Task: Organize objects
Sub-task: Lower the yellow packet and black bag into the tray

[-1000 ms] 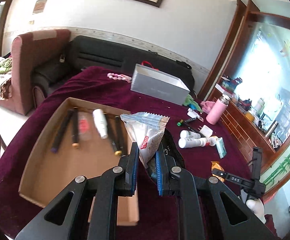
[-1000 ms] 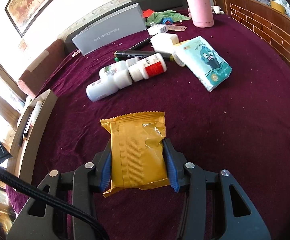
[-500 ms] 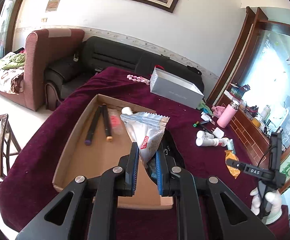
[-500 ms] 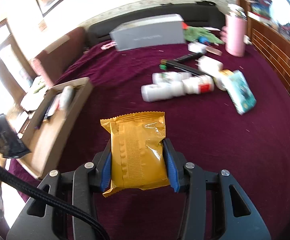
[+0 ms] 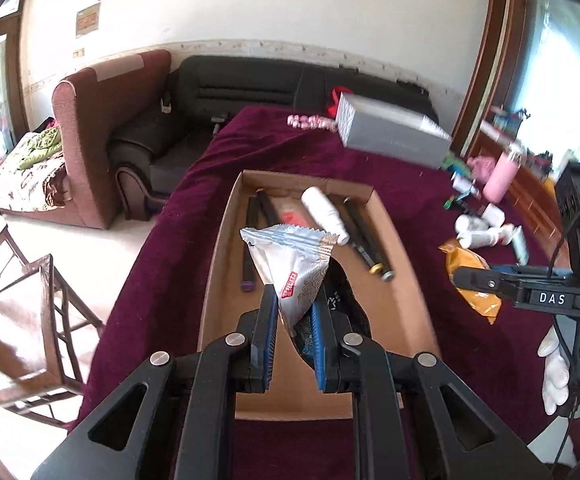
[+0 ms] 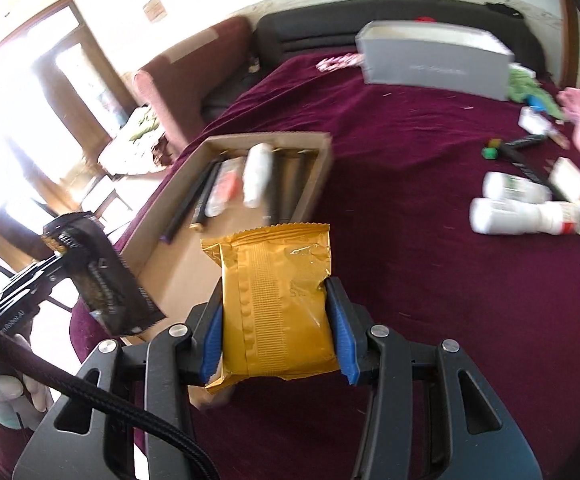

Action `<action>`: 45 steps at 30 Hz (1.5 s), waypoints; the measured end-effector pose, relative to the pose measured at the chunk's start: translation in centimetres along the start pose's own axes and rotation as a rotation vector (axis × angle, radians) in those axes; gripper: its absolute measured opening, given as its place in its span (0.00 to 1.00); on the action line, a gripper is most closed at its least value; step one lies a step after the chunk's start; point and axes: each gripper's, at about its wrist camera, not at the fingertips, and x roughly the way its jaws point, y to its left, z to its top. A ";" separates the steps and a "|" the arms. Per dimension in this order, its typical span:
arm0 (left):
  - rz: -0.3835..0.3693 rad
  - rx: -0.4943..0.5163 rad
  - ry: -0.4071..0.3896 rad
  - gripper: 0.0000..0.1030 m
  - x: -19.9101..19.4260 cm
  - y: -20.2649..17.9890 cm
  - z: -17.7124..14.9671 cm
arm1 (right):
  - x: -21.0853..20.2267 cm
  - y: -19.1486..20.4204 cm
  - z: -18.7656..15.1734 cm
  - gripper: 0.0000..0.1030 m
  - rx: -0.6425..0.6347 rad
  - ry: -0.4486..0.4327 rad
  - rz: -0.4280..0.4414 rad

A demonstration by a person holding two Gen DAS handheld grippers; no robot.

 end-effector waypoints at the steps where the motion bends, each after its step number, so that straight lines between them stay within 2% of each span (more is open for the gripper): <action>1: -0.001 0.007 0.017 0.12 0.4 0.3 0.2 | 0.9 0.7 0.3 0.44 0.002 0.016 0.014; 7: -0.008 0.038 0.122 0.13 3.6 1.9 1.1 | 5.7 4.3 1.7 0.44 -0.021 0.083 0.022; 10: -0.020 0.056 0.157 0.13 4.6 2.3 1.8 | 7.3 5.1 1.9 0.44 -0.020 0.106 0.016; 17: 0.012 0.087 0.221 0.13 8.1 2.6 2.9 | 10.5 5.7 2.8 0.44 -0.024 0.131 -0.043; 27: 0.024 0.066 0.222 0.14 10.1 3.2 3.9 | 13.0 5.6 3.7 0.44 -0.020 0.156 -0.094; 29: 0.017 0.044 0.226 0.17 10.4 3.6 4.0 | 13.3 5.8 3.7 0.44 -0.030 0.158 -0.110; 33: -0.009 -0.005 0.254 0.35 11.2 4.5 3.7 | 13.4 6.0 3.7 0.44 -0.048 0.169 -0.117; 35: -0.025 -0.010 0.269 0.37 11.3 4.4 3.4 | 13.5 6.0 3.7 0.45 -0.044 0.173 -0.122; 45: -0.046 -0.058 0.195 0.37 7.0 5.4 4.3 | 11.7 5.2 4.1 0.51 -0.002 0.117 -0.077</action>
